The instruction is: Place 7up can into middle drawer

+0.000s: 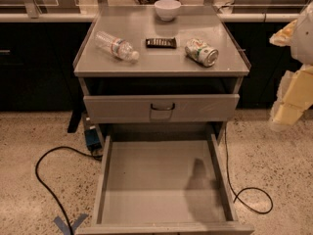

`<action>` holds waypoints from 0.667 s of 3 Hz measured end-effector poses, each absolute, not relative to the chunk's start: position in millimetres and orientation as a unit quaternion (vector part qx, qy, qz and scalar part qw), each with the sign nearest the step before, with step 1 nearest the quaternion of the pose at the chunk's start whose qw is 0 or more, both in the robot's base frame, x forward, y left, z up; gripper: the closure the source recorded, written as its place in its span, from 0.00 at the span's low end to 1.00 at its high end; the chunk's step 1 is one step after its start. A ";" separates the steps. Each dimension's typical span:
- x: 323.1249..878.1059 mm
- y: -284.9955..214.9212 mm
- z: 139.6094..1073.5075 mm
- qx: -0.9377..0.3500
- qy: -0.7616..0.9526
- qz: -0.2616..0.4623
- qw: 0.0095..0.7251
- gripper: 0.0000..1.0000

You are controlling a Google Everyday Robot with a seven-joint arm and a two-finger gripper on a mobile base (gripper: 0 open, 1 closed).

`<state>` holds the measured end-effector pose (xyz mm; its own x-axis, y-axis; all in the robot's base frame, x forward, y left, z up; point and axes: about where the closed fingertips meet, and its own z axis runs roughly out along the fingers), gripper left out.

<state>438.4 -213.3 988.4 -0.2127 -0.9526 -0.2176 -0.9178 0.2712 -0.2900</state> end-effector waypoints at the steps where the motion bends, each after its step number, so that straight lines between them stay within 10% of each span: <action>1: 438.4 -213.3 988.4 -0.602 0.777 -0.049 0.178 0.00; 2: 459.6 -209.8 998.8 -0.607 0.767 -0.069 0.197 0.00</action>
Offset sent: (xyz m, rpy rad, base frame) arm 0.0501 0.0066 0.0193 -0.0224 -0.1160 0.0357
